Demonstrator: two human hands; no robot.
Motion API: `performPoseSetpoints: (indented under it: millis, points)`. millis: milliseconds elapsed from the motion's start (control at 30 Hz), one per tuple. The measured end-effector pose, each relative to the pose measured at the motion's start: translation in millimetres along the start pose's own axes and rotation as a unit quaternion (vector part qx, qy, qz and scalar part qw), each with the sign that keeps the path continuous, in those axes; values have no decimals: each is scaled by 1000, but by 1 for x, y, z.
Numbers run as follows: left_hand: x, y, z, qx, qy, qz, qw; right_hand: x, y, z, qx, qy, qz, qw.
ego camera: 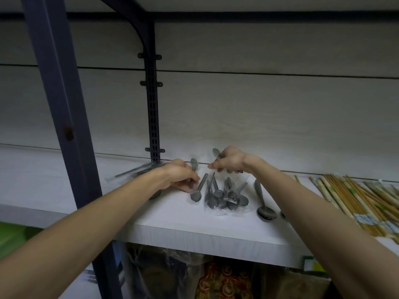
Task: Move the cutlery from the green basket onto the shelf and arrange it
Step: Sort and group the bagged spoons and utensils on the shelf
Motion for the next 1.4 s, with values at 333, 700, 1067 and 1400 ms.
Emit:
performPoseSetpoints:
  millis: [333, 700, 1067, 1400]
  points:
    - [-1, 14, 7, -85, 36, -32, 995, 17, 0, 1, -142, 0, -17, 990]
    - [10, 72, 53, -305, 90, -141, 938, 54, -5, 17, -221, -65, 20, 973]
    - [11, 83, 45, -314, 158, -250, 902, 92, -27, 61, -154, 101, 184, 965]
    - [-2, 54, 5, -232, 17, -229, 945, 86, 13, -7, -97, 59, 161, 980]
Point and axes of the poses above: each hand's wrist, its own x-axis away from the middle knuckle, its own z-axis out of the back of the hand, y = z × x, the point moved 10 cm from there along -x, towards the middle knuckle, and after that the axes turned 2 degrees about y, right-handed, at the moved point
